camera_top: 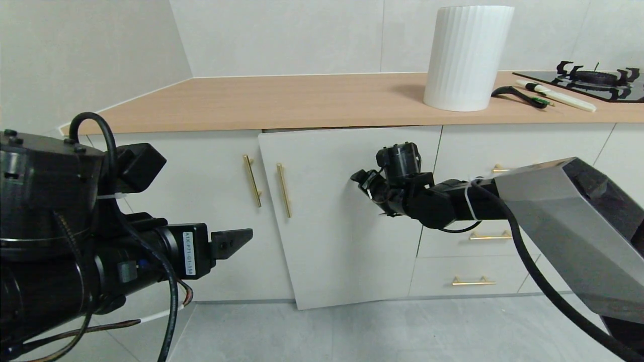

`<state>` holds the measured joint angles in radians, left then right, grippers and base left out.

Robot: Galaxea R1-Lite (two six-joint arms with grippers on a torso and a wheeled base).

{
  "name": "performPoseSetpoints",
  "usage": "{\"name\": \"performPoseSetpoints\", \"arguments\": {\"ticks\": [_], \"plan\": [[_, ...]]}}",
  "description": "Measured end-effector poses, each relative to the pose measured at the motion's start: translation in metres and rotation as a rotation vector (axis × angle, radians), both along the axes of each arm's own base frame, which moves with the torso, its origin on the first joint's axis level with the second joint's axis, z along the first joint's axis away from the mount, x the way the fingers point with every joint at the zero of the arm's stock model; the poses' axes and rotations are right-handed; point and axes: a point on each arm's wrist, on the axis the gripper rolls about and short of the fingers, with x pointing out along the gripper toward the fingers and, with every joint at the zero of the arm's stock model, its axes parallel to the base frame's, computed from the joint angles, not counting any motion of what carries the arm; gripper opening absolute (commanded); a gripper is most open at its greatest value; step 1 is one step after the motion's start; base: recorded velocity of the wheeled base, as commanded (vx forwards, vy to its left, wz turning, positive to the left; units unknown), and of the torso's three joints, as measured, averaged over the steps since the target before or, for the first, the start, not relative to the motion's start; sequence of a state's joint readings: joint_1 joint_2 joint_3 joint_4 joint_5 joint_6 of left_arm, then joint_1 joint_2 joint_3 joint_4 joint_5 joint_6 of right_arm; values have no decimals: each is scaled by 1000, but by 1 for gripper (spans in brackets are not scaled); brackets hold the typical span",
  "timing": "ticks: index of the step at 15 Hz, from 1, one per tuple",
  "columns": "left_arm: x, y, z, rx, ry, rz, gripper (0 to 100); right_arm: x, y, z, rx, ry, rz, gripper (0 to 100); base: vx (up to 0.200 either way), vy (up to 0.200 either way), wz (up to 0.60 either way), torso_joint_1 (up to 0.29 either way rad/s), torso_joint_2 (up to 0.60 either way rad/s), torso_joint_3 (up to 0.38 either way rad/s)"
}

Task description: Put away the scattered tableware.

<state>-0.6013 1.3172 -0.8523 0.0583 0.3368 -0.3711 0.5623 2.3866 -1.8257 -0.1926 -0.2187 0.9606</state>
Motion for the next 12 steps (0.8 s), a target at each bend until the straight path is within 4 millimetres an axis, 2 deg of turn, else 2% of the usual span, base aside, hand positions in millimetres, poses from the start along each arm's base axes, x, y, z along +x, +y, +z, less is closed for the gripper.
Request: {"name": "performPoseSetpoints", "arguments": {"ticks": [4, 12], "plan": [[0, 0, -1, 1, 3, -1, 100, 11, -3, -7, -7, -13, -48, 100, 0, 0, 0, 0, 0, 0], [0, 0, -1, 2, 2, -1, 100, 16, -6, -13, -13, -7, -62, 100, 0, 0, 0, 0, 0, 0]]}}
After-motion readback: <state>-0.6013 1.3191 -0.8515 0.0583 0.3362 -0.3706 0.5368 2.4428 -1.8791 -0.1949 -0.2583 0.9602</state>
